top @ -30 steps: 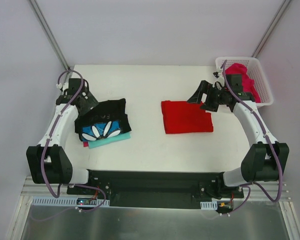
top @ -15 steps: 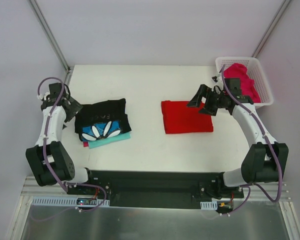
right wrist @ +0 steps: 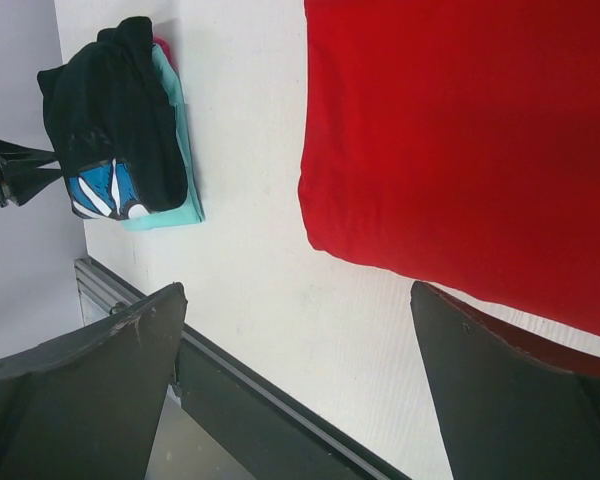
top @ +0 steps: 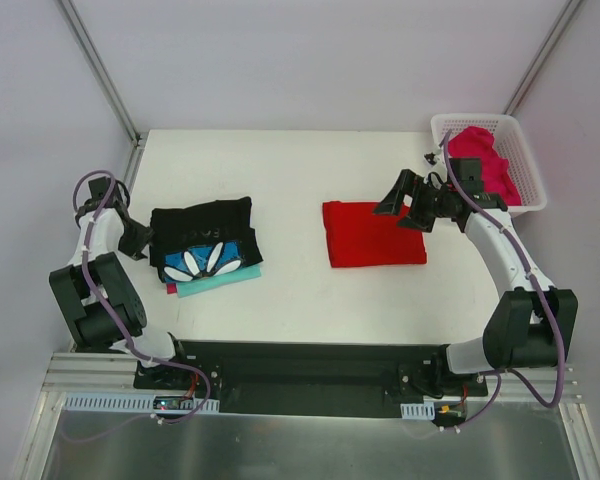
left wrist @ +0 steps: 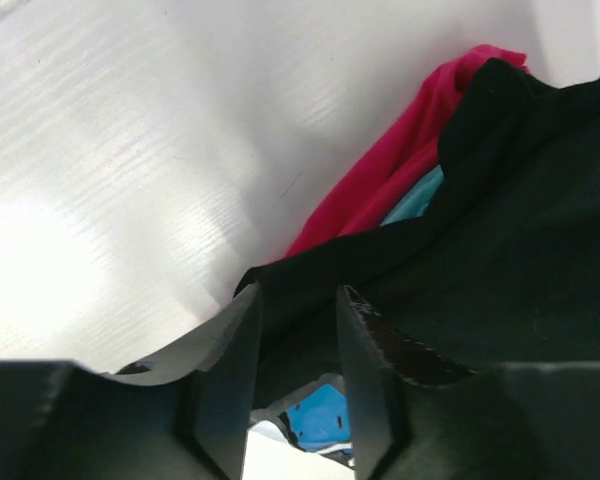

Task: Fold and stack the t-shirts

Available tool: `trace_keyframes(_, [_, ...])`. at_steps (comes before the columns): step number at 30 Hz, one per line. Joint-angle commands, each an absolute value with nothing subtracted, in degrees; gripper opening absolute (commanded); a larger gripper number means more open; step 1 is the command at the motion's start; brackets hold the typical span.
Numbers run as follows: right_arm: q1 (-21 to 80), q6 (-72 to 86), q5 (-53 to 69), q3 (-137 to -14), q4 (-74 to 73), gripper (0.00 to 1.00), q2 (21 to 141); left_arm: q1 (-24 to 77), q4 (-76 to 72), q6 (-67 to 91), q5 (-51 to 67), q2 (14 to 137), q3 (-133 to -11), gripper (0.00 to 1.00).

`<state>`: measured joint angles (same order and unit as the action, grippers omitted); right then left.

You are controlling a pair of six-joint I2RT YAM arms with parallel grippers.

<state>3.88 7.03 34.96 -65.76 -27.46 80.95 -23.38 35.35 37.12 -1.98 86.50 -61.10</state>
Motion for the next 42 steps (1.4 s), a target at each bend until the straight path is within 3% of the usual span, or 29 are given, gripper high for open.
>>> trace_keyframes(1, [3.69, 7.65, 35.95, -65.48, -26.19, 0.98, 78.66, -24.52, 35.33, 37.18, -0.97, 89.11, -61.78, 0.25])
trace_keyframes(5, [3.6, 7.65, 35.95, -65.22, -26.19, 0.99, 78.66, -25.14, 35.33, 37.44, -0.17, 89.13, -61.7, 0.23])
trace_keyframes(10, [3.78, 8.17, 36.3, -65.21, -25.49, 0.99, 79.1, -26.36, 35.42, 36.21, -1.4, 86.75, -62.57, 0.0])
trace_keyframes(28, [3.87, 6.86, 36.47, -65.13, -26.46, 0.99, 79.54, -28.48, 29.98, 37.53, 2.11, 99.75, -70.4, 0.0])
trace_keyframes(42, [3.95, 6.68, 36.04, -66.18, -26.89, 0.99, 80.86, -22.24, 24.7, 41.48, 2.02, 105.12, -69.7, 0.0])
